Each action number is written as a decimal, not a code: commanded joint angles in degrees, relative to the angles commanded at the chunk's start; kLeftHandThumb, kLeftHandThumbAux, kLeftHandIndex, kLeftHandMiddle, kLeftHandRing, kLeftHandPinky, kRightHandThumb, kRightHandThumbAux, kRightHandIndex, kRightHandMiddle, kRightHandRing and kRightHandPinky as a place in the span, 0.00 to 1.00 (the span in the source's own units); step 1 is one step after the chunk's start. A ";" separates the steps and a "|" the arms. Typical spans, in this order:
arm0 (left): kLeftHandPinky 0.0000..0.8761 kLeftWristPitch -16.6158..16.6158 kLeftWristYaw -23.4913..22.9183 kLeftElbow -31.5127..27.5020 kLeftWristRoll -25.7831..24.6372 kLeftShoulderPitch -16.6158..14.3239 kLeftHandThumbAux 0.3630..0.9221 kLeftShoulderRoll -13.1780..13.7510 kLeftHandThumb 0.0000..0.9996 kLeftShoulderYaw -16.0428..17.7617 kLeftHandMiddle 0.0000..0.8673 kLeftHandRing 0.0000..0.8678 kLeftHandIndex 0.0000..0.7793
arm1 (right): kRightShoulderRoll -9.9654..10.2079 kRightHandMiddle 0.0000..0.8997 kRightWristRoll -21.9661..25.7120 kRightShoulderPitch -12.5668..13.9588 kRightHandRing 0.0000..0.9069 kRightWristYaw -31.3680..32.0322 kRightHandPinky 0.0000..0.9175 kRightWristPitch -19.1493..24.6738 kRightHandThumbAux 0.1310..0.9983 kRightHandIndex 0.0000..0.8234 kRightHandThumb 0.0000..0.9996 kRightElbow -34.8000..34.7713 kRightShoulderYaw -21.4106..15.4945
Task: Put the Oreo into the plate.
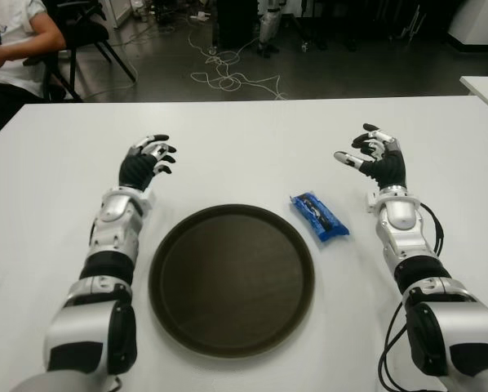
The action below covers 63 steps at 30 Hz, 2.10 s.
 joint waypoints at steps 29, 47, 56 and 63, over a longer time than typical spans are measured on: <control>0.71 0.36 -0.04 -0.07 -0.27 -0.04 0.58 -0.11 0.82 0.28 0.59 0.63 0.45 | -0.17 0.84 -1.41 0.28 0.84 -2.42 0.83 1.98 0.86 0.73 0.00 -0.76 1.04; 0.69 0.97 -0.06 -0.91 -0.78 0.21 0.58 -0.33 0.82 0.47 0.58 0.61 0.45 | -0.04 0.83 -0.67 0.20 0.85 -1.44 0.84 0.66 0.86 0.71 0.00 -0.11 0.67; 0.70 0.81 0.03 -1.33 -0.61 0.50 0.58 -0.26 0.82 0.32 0.58 0.61 0.45 | -1.08 0.75 -1.58 0.18 0.79 -0.64 0.79 0.00 0.84 0.68 0.00 -0.99 1.44; 0.68 1.18 -0.13 -2.29 -0.93 1.07 0.58 -0.34 0.82 0.45 0.58 0.61 0.46 | -2.07 0.66 -4.45 1.87 0.72 -2.37 0.75 -2.43 0.80 0.60 0.00 -5.17 2.91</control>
